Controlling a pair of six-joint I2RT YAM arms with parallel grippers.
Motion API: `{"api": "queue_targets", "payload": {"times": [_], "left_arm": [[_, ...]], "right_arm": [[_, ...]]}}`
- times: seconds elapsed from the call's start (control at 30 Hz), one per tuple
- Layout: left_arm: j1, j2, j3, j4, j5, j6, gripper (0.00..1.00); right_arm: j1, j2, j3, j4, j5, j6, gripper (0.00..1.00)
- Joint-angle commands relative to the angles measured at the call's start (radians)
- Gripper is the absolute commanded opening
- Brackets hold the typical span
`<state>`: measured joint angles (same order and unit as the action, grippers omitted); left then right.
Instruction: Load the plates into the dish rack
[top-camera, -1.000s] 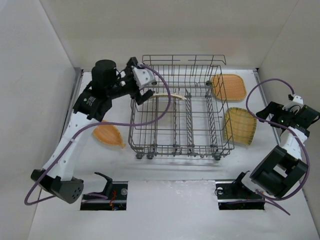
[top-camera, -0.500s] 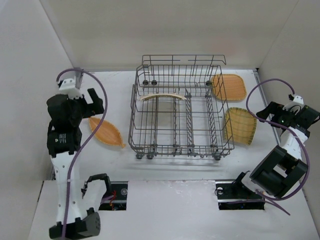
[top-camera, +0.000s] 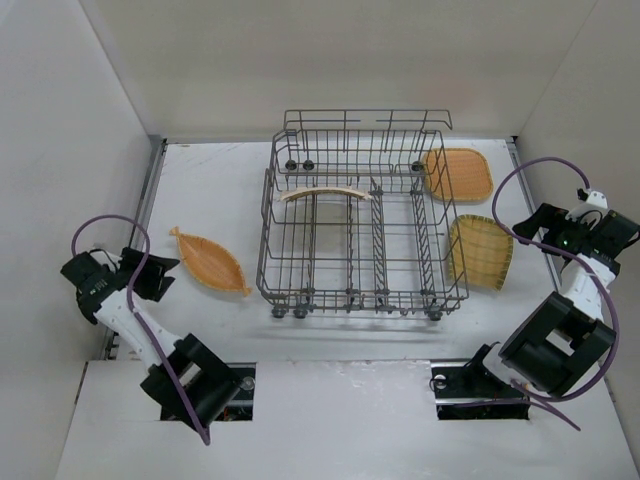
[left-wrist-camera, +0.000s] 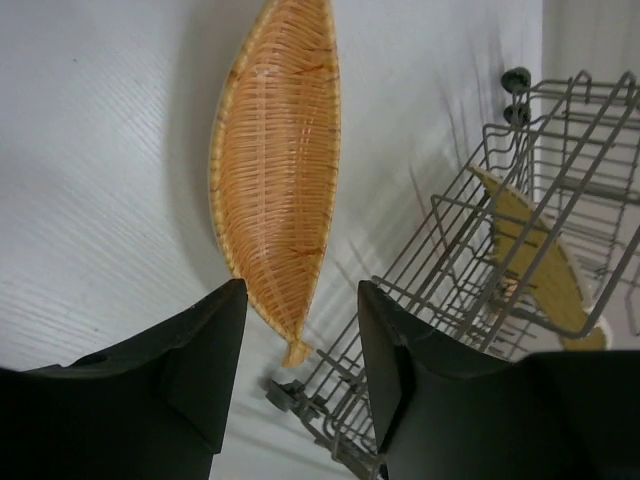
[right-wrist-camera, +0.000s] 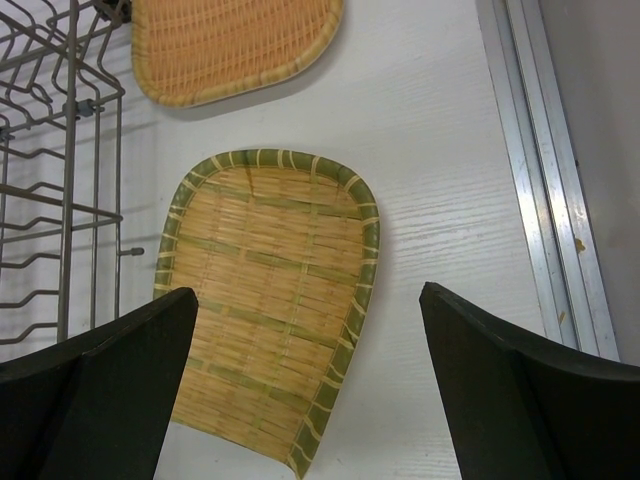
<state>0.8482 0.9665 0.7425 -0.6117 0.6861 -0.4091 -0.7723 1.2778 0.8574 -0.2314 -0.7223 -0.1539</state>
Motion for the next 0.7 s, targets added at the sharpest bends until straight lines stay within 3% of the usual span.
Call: {"api": "queue_targets", "payload": {"times": [0.0,0.1,0.2,0.4,0.67], "left_arm": [[0.056,0.075,-0.009,0.041,0.087,-0.053,0.44],[0.059,0.136,-0.011,0.061,0.072,-0.051,0.44],[0.055,0.187,-0.02,0.084,0.044,-0.053,0.53],[0.032,0.251,-0.028,0.104,-0.003,-0.053,0.52],[-0.04,0.34,0.012,0.112,-0.072,-0.048,0.61]], "right_arm": [[0.001,-0.011,0.028,0.027,0.003,-0.009,0.99],[0.001,-0.003,0.032,0.027,0.006,-0.009,0.99],[0.001,0.008,0.042,0.017,0.007,-0.01,0.99],[0.001,0.011,0.045,0.015,0.015,-0.006,0.99],[-0.005,0.009,0.043,0.017,0.017,-0.001,1.0]]}}
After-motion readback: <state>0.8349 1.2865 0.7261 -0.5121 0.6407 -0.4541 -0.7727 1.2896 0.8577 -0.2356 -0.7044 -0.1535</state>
